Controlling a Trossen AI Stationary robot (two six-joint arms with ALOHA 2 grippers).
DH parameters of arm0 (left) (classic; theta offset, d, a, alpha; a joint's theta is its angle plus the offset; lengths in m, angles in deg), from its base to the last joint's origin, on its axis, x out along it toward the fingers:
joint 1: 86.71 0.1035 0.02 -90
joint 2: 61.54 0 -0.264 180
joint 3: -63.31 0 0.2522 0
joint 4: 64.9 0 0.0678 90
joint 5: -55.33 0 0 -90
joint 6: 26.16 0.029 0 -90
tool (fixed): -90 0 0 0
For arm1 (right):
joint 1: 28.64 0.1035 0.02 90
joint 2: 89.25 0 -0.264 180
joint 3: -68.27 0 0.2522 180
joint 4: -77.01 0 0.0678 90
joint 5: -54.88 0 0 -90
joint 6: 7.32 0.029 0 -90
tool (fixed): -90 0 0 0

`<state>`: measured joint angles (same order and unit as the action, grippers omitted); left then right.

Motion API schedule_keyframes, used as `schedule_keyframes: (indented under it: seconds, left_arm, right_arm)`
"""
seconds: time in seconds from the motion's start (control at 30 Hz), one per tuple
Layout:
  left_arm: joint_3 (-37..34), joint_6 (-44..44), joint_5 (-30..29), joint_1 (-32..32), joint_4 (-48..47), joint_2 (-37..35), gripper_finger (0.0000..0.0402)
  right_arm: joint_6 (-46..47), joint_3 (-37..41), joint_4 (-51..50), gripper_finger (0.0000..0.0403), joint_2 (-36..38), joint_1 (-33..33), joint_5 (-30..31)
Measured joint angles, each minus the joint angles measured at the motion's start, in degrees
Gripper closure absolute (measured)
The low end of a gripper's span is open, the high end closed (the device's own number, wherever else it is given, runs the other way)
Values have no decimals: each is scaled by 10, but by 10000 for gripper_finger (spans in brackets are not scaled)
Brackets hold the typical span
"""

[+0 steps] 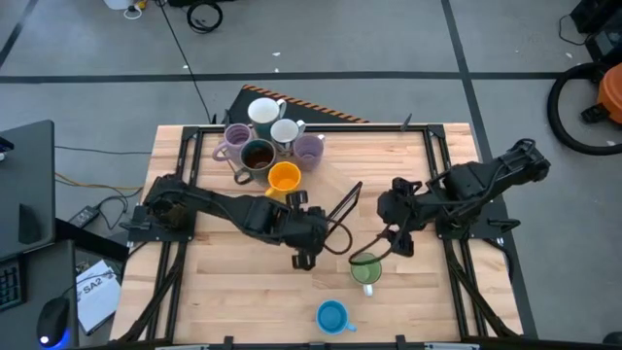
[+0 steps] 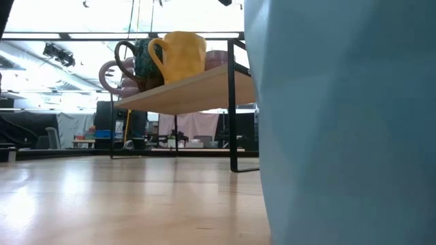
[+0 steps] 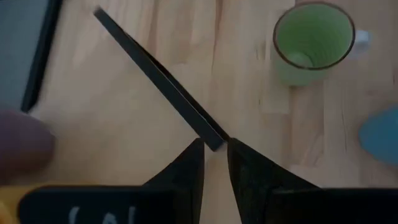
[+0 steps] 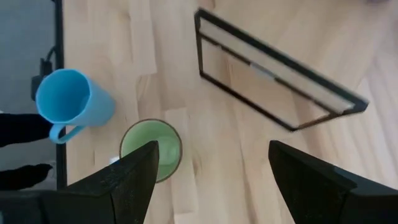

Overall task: Place coffee mugs
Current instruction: Put the green mug on the shelf

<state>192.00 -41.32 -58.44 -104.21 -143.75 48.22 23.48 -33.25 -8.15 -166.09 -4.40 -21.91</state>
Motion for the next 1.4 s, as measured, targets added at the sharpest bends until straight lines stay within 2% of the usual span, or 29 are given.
schedule_keyframes:
  seconds: [0.2, 0.33, 0.47, 0.67, 0.87, 1.0, 1.07, 1.2, 1.4]
  left_arm:
    - [-3, -22, -19, -19, 7, 0, 332]
    - [-3, 12, -28, -26, -1, -8, 337]
    - [-3, 60, -20, -24, -4, -13, 345]
    - [-3, 99, 4, -19, -25, -42, 357]
    - [-3, 113, 12, -21, -105, -64, 361]
    - [-5, 141, 13, -21, -109, -80, 361]
    - [-26, 148, 16, -19, -97, -103, 361]
    - [-119, 142, 16, -18, -52, -164, 361]
    - [-227, 95, 13, -24, 5, -266, 361]
  right_arm:
    - [72, 63, 81, 94, -1, 20, -47]
    - [122, 76, 113, 94, -4, 28, -52]
    - [160, 63, 120, 96, -22, 29, -52]
    - [156, 9, 129, 116, -72, 36, -40]
    - [153, -30, 127, 132, -75, 36, -14]
    - [161, -33, 143, 133, -81, 36, -24]
    - [180, -33, 143, 133, -91, 38, -26]
    - [232, -33, 141, 133, -117, 41, -42]
    - [323, -32, 104, 133, -171, 41, -69]
